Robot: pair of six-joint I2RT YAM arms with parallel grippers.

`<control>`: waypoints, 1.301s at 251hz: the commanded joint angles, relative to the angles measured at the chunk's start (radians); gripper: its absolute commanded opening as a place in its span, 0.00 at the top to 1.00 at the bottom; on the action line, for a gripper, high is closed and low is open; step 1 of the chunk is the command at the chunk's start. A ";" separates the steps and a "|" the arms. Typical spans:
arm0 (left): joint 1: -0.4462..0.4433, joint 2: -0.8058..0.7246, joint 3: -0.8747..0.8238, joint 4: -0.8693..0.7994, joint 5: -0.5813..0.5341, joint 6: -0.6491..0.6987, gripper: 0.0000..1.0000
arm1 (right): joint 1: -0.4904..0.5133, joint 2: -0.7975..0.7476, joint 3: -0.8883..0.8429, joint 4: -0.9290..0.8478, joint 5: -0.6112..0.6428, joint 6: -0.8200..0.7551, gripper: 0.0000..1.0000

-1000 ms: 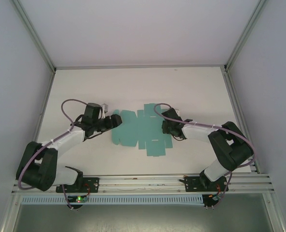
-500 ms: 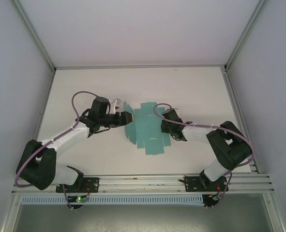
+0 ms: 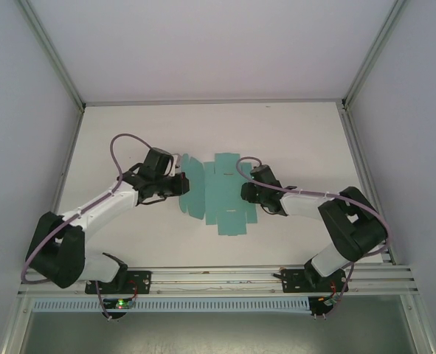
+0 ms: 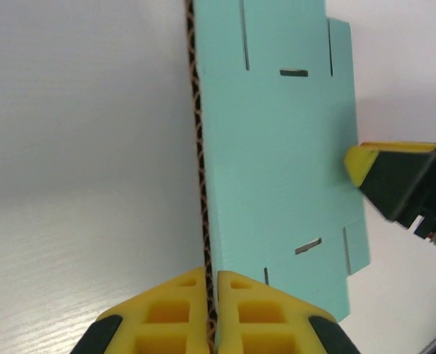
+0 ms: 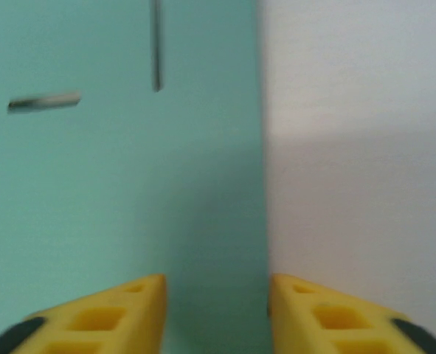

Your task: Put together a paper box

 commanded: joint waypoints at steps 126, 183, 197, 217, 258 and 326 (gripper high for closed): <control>-0.011 -0.622 -0.057 0.132 0.253 0.002 1.00 | -0.443 -0.762 -0.068 -0.115 -0.828 -0.195 0.13; -0.013 -0.726 -0.088 0.135 0.236 -0.020 1.00 | -0.456 -0.696 -0.120 0.136 -1.031 -0.059 0.19; -0.011 -0.740 -0.091 0.143 0.239 -0.025 1.00 | -0.456 -0.686 -0.118 0.137 -1.036 -0.058 0.24; -0.012 -0.755 -0.095 0.142 0.213 -0.022 1.00 | -0.456 -0.682 -0.126 0.182 -1.065 -0.043 0.27; -0.011 -0.744 -0.113 0.191 0.228 -0.051 1.00 | -0.453 -0.690 -0.144 0.255 -1.099 -0.005 0.35; -0.011 -0.751 -0.115 0.178 0.203 -0.036 1.00 | -0.430 -0.701 -0.153 0.309 -1.117 0.002 0.56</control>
